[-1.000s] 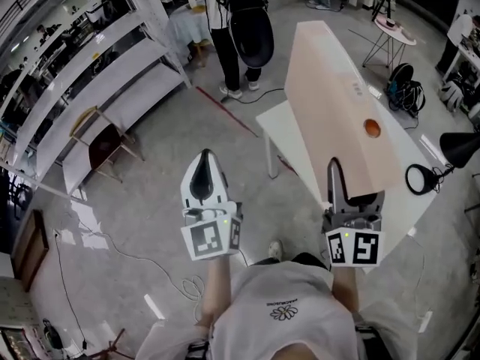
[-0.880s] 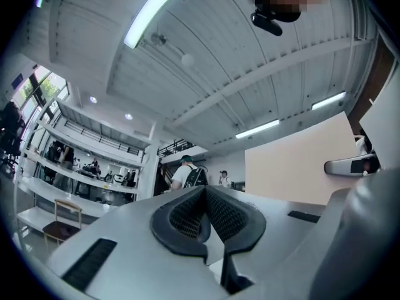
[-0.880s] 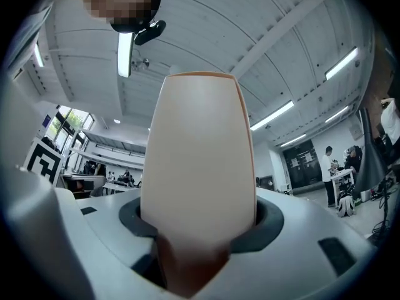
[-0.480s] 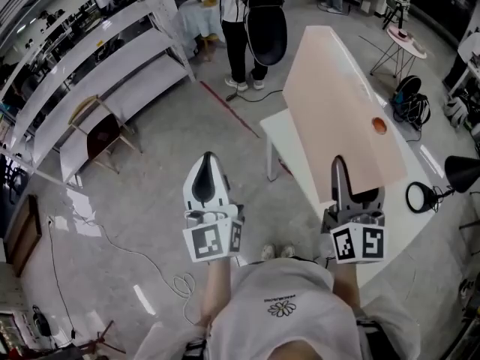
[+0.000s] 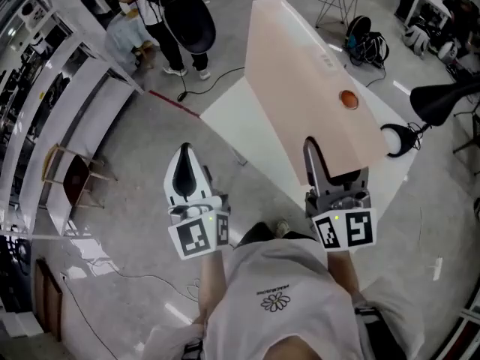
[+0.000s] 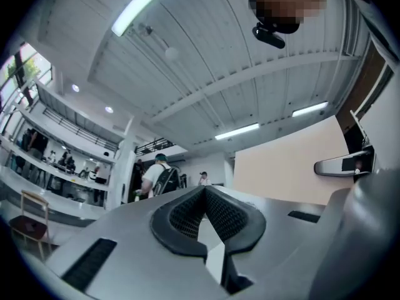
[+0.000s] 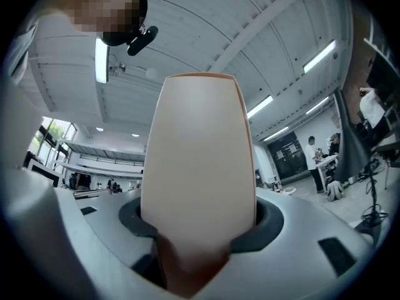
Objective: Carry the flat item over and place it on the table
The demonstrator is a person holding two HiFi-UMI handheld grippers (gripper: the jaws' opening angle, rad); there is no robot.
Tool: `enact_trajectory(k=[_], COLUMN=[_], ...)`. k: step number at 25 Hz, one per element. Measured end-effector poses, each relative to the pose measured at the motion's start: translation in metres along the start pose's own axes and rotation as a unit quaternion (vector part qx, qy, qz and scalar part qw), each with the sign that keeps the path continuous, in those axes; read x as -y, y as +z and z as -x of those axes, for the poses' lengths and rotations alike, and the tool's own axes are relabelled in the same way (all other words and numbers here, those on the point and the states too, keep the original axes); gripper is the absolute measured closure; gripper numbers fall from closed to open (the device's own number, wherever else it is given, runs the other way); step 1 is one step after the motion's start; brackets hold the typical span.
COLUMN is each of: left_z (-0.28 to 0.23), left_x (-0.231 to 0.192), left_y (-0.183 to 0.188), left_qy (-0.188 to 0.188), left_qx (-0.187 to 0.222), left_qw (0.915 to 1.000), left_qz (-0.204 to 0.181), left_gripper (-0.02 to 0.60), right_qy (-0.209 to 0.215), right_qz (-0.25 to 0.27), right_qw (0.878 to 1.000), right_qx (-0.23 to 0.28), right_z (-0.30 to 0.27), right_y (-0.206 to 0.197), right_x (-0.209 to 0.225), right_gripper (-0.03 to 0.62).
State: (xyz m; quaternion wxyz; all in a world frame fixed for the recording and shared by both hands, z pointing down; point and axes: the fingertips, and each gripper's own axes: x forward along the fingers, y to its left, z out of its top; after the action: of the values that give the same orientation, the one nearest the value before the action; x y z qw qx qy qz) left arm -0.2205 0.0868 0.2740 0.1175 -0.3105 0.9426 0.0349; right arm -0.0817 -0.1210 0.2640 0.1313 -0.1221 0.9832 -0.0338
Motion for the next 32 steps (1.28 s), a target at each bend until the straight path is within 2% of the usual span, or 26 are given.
enact_trajectory(k=[4,8,10,13,16,19,22,28,32], left_z=[-0.046,-0.085,-0.100,-0.114,-0.116,-0.123,-0.138,-0.165,-0.163], left_x=[0.068,0.121,0.154,0.203,0.238,0.250,0.242,0.225,0.218], left_y=[-0.016,-0.032,-0.039,-0.040,-0.039,-0.042,-0.047,-0.059,-0.065], left_qy=[-0.088,-0.179,-0.233,-0.312,-0.373,-0.410,-0.434,-0.472,-0.503], left_qx=[0.006,0.014,0.017,0.024,0.036,0.037,0.031,0.018,0.012], left_qw=[0.9960,0.9827,0.9707,0.9471,0.9249,0.9093,0.8981,0.8778,0.8600], left_qz=[0.012,0.044,0.056,0.070,0.063,0.059,0.061,0.081,0.084], left_gripper=[0.566,0.566,0.566,0.566,0.566,0.566,0.566,0.566,0.566], right_qy=[-0.068,-0.150,-0.200,-0.274,-0.335,-0.393,-0.437,-0.496,-0.527], right_qz=[0.004,0.039,0.061,0.089,0.107,0.121,0.136,0.164,0.172], right_qw=[0.998,0.988,0.978,0.957,0.935,0.910,0.888,0.852,0.832], right_qx=[0.002,0.020,0.027,0.036,0.045,0.046,0.042,0.042,0.042], right_z=[0.013,0.032,0.047,0.071,0.093,0.107,0.108,0.097,0.098], right_y=[-0.008,-0.003,0.002,0.011,0.015,0.012,0.007,-0.001,-0.009], right_x=[0.054,0.086,0.103,0.122,0.132,0.131,0.117,0.080,0.054], right_gripper=[0.319,0.321,0.319,0.319,0.319,0.321,0.321,0.321,0.321])
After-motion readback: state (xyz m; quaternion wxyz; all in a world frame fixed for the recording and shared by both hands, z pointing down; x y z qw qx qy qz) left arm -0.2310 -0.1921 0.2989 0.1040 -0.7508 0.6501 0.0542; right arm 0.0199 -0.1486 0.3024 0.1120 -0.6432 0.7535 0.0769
